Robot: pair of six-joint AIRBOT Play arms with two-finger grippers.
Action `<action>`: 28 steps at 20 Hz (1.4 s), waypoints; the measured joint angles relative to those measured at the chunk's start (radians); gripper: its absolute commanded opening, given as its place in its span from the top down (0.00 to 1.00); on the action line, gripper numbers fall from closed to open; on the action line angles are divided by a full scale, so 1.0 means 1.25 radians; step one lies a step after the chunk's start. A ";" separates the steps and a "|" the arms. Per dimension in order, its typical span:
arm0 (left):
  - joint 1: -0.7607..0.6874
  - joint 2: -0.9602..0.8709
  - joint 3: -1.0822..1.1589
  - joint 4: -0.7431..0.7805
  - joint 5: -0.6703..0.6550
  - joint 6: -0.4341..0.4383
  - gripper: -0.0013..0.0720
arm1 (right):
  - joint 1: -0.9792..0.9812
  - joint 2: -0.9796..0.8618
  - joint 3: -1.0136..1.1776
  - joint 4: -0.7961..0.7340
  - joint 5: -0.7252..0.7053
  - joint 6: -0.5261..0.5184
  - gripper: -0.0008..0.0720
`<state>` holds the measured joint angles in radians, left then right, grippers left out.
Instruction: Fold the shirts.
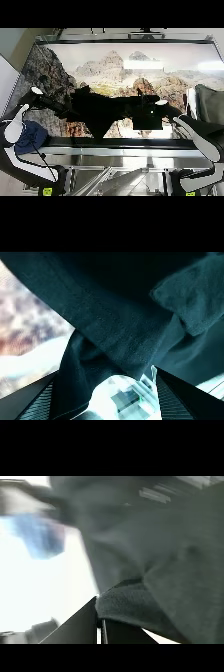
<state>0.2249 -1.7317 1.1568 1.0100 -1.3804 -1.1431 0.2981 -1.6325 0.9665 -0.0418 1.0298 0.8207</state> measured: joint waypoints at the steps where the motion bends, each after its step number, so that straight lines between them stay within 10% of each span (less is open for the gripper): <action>1: 0.000 0.000 0.000 0.000 0.000 0.000 0.05 | -0.013 0.008 0.038 0.019 0.001 -0.007 0.96; 7: 0.001 0.000 0.000 0.003 0.000 0.002 0.05 | -0.169 0.020 0.247 0.056 -0.264 -0.050 0.91; 9: 0.001 0.000 0.000 0.003 0.000 0.002 0.05 | -0.215 0.007 0.269 0.061 -0.332 -0.060 0.37; 15: 0.001 -0.001 0.010 0.009 -0.014 0.002 0.05 | -0.303 -0.040 0.290 0.013 -0.267 -0.073 0.38; 17: 0.001 -0.002 0.024 0.030 -0.032 0.004 0.05 | -0.349 -0.035 0.291 -0.036 -0.190 -0.065 0.51; 28: 0.046 0.000 0.084 0.190 -0.131 0.079 0.05 | -0.550 -0.002 0.209 -0.350 0.241 0.038 0.51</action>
<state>0.2829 -1.7321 1.2617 1.2472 -1.5436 -1.0447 -0.3889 -1.6352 1.2282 -0.4789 1.3312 0.8688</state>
